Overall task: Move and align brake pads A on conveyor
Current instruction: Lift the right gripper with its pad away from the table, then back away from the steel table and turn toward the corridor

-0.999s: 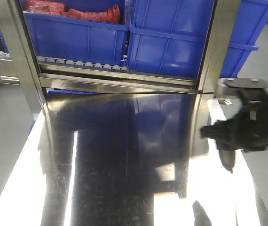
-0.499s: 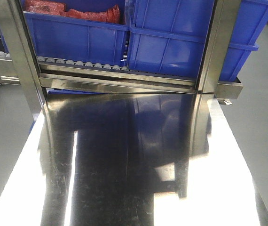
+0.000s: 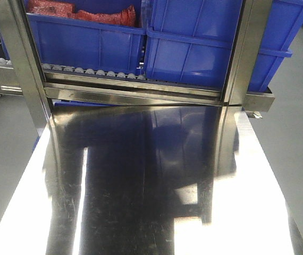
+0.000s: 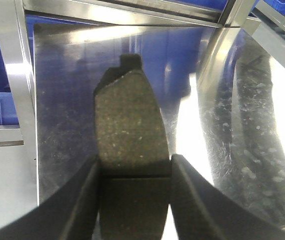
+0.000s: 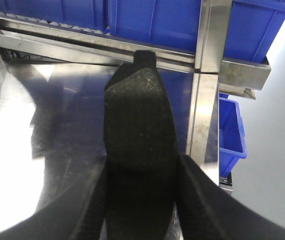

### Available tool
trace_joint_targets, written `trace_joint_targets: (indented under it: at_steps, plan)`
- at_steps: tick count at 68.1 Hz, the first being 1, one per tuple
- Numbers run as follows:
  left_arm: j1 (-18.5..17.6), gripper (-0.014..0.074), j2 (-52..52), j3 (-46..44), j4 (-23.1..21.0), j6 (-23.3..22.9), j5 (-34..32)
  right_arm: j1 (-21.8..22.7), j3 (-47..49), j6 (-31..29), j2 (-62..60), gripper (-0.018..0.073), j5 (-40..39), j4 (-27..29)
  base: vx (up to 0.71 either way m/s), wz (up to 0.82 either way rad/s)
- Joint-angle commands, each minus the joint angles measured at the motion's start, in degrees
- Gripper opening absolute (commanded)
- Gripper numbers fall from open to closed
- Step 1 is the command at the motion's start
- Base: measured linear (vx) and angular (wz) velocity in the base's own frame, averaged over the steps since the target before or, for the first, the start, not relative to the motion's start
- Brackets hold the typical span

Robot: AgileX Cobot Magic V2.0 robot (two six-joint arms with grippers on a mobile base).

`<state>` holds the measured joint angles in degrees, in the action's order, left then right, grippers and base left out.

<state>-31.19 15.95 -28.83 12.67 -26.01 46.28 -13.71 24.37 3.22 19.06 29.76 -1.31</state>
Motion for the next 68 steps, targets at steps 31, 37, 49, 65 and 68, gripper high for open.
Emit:
trace_joint_targets:
  at_steps: [31, 37, 49, 65, 68]
  plan:
    - [-0.2, -0.0006, 0.6, -1.8, 0.7, 0.0, -4.9, 0.4, 1.7, -0.2, 0.2, -0.0007, -6.2, -0.2, 0.0, 0.0]
    - [-0.2, -0.0006, 0.6, -1.8, 0.7, 0.0, -4.9, 0.4, 1.7, -0.2, 0.2, -0.0007, -6.2, -0.2, -0.01, 0.05]
    - [-0.2, -0.0008, 0.6, -1.8, 1.1, 0.0, -4.9, 0.4, 1.7, -0.2, 0.2, -0.0007, -6.2, -0.2, -0.06, 0.24]
    - [-0.2, -0.0006, 0.6, -1.8, 1.1, 0.0, -4.9, 0.4, 1.7, -0.2, 0.2, -0.0007, -6.2, -0.2, -0.15, 0.61]
    - [-0.2, -0.0006, 0.6, -1.8, 1.1, 0.0, -4.9, 0.4, 1.7, -0.2, 0.2, -0.0007, -6.2, -0.2, -0.2, 0.77]
